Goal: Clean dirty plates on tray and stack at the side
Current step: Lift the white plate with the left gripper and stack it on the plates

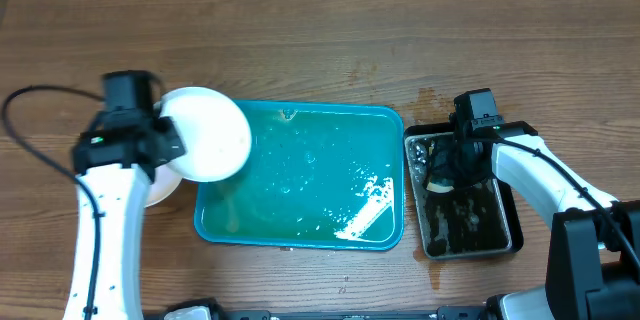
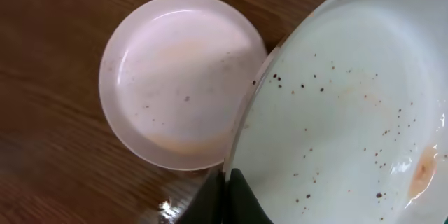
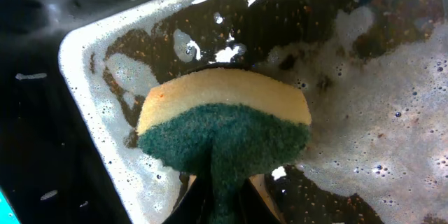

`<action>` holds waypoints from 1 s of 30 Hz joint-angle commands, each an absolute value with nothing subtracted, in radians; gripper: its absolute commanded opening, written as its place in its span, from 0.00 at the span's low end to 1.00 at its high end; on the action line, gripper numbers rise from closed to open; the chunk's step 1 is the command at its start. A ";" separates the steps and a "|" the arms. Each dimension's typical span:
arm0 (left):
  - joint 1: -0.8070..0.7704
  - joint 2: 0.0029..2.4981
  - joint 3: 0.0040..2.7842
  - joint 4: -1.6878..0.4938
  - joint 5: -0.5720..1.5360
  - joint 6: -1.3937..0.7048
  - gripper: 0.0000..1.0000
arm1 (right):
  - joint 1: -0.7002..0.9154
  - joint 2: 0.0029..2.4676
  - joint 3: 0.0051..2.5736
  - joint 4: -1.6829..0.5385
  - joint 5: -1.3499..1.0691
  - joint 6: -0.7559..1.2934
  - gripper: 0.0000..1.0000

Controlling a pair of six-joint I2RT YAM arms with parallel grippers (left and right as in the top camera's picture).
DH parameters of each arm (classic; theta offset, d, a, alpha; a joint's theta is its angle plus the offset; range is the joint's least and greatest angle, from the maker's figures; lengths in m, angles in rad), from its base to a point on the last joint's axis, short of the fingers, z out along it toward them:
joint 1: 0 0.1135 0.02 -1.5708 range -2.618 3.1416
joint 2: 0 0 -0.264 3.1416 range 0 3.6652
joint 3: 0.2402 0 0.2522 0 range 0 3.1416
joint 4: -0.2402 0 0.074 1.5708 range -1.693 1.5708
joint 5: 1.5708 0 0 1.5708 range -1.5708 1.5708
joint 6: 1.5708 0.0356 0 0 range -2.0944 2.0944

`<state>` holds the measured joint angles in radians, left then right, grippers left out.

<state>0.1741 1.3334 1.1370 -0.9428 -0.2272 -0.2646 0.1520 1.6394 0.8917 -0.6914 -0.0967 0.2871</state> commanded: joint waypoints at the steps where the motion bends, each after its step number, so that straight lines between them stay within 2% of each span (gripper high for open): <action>1: 0.281 1.335 1.160 -0.942 -0.156 -0.309 0.04 | 0.150 1.629 0.900 -0.688 -0.087 0.283 0.09; 10: 0.465 1.436 1.156 -0.935 -0.156 -0.408 0.04 | 0.150 1.629 0.900 -0.696 -0.087 0.283 0.09; 20: 0.564 1.538 1.156 -0.904 -0.156 -0.408 0.05 | 0.150 1.629 0.900 -0.697 -0.087 0.283 0.10; 21: 0.565 1.539 1.156 -0.904 -0.156 -0.408 0.08 | 0.150 1.629 0.900 -0.697 -0.087 0.283 0.10; 22: 0.564 1.539 1.156 -0.904 -0.156 -0.408 0.19 | 0.150 1.629 0.900 -0.697 -0.087 0.283 0.10; 24: 0.564 1.539 1.156 -0.904 -0.154 -0.408 0.51 | 0.150 1.629 0.900 -0.694 -0.087 0.283 0.10; 27: 0.564 1.539 1.156 -0.905 -0.110 -0.403 0.60 | 0.150 1.629 0.900 -0.691 -0.087 0.283 0.11; 30: 0.562 1.539 1.156 -0.904 -0.054 -0.382 0.62 | 0.150 1.629 0.900 -0.690 -0.087 0.283 0.13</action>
<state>0.5610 1.5375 1.1370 -0.9077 -0.1253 -0.3931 0.1520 1.6394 0.8917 -0.6971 -0.0967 0.2874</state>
